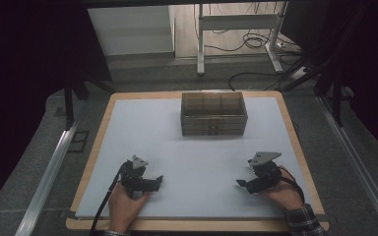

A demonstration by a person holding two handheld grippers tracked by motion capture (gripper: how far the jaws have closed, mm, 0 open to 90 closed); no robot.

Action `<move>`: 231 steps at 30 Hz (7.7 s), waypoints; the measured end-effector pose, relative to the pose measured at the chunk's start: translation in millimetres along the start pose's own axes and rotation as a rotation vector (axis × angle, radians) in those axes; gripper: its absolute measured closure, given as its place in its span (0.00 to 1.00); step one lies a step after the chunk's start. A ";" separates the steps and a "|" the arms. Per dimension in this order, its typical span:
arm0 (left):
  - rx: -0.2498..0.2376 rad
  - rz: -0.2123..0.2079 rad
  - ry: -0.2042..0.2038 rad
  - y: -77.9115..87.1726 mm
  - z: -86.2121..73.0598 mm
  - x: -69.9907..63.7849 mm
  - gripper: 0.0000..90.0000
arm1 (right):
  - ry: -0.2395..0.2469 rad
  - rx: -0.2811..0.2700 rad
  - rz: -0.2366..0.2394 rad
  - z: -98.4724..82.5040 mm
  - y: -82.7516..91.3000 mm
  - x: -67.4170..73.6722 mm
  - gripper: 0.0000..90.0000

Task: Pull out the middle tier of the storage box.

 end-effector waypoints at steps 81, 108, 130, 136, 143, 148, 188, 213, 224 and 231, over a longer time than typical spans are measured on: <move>0.000 0.000 0.001 0.1 -0.1 0.0 0.00 | 0.318 -0.019 -0.316 84.0 -56.2 -15.6 0.49; 0.000 0.000 0.001 0.1 -0.1 0.0 0.00 | 0.561 -0.014 -0.565 101.0 -79.7 -16.3 0.61; 0.002 0.000 -0.002 0.4 -0.3 0.2 0.00 | 0.819 0.056 -0.810 115.3 -99.3 -19.4 0.78; 0.002 0.000 -0.002 0.4 -0.2 0.2 0.00 | 0.870 0.076 -0.843 117.3 -105.9 -19.2 0.83; 0.003 0.000 -0.002 0.4 -0.3 0.2 0.00 | 0.902 0.075 -0.873 117.5 -109.2 -19.1 0.88; 0.002 0.000 -0.002 0.4 -0.3 0.2 0.00 | 0.901 0.071 -0.862 117.1 -107.0 -18.8 0.89; 0.003 0.000 -0.002 0.4 -0.2 0.2 0.00 | 0.885 0.013 -0.790 103.6 -85.6 1.7 0.86; 0.003 0.000 -0.002 0.4 -0.2 0.2 0.00 | 0.739 -0.012 -0.591 113.6 -66.0 0.4 0.84; -0.002 0.001 0.002 0.1 -0.1 0.0 0.00 | 0.660 -0.018 -0.469 117.5 -59.0 -5.4 0.84; 0.003 0.000 -0.006 0.4 -0.2 0.5 0.00 | 0.596 -0.029 -0.364 120.2 -52.9 -9.9 0.82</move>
Point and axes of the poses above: each handheld gripper's, and its own axes: y roughly backward along the jaws, z roughly out of its top, x roughly to its left, the point moved 6 cm from there along -y, roughly forward along the jaws, and after that the axes turned 6 degrees about -z, right-handed, at the moved point
